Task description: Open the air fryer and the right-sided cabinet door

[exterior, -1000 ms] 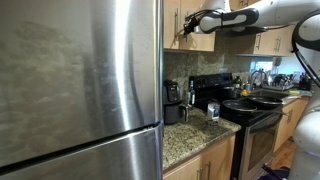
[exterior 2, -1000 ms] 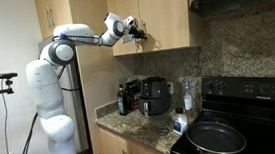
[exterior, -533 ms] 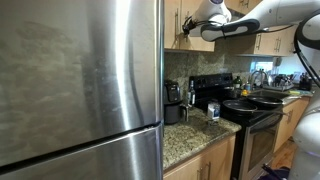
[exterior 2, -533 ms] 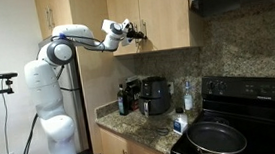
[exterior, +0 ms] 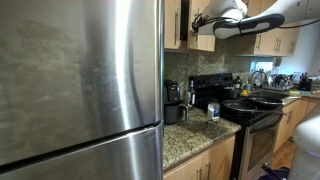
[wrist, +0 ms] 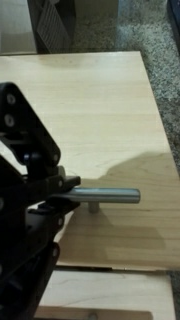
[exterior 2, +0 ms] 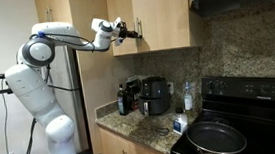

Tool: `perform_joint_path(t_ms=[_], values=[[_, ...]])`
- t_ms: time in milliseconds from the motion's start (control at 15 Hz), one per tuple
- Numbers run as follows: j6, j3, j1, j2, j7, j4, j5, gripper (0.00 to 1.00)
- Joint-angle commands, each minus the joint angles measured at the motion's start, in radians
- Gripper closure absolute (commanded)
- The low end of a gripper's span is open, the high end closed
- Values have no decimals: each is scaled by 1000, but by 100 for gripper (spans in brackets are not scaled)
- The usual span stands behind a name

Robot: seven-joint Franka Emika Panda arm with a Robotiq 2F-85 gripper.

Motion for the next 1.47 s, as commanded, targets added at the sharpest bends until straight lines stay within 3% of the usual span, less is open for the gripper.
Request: perform_joint_path(t_ms=[0,733,1067,1267,1333,1400], values=[[-79,21,-110,-204,18,-172,-6,100],[-157,-38,-265,-630,-58,-495,77,100],[-314,-144,-415,-846,-119,-628,50,100],[-430,-184,-503,-895,-115,-639,59,100],[-477,-189,-501,-886,-88,-621,106,74],[-497,-190,-485,-881,-59,-609,162,71]])
